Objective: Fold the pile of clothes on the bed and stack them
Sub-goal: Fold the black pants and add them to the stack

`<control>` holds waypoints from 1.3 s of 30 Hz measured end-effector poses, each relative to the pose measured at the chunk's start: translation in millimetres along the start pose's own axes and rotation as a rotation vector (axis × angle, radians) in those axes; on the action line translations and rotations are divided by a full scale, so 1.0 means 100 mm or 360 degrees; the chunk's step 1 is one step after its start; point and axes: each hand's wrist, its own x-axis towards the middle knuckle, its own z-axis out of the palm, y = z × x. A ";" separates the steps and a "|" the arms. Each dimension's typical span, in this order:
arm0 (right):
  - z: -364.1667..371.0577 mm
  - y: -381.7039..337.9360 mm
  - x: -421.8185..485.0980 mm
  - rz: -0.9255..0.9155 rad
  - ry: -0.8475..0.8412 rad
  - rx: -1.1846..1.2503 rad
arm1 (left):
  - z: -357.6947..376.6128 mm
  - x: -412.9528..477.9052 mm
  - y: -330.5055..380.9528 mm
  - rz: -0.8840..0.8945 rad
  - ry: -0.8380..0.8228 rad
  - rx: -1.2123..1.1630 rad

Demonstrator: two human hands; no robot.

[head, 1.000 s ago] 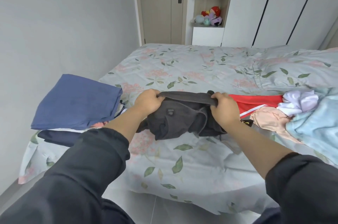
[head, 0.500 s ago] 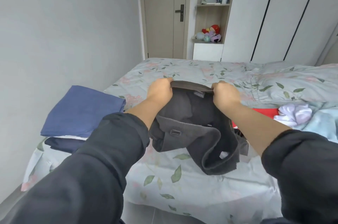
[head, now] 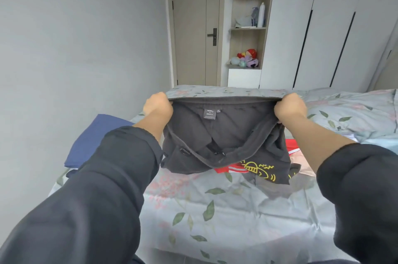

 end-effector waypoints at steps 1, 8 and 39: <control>-0.05 -0.08 -0.02 0.0082 -0.0036 0.0223 | -0.05 0.00 0.04 -0.0032 0.0043 -0.0210; -0.55 -0.65 -0.24 -0.0022 0.0013 0.1348 | -0.70 -0.07 0.43 -0.0042 0.0159 -0.1332; -0.68 -0.46 0.20 0.0545 0.0222 0.1433 | -1.01 0.32 0.64 0.0548 -0.0206 0.0470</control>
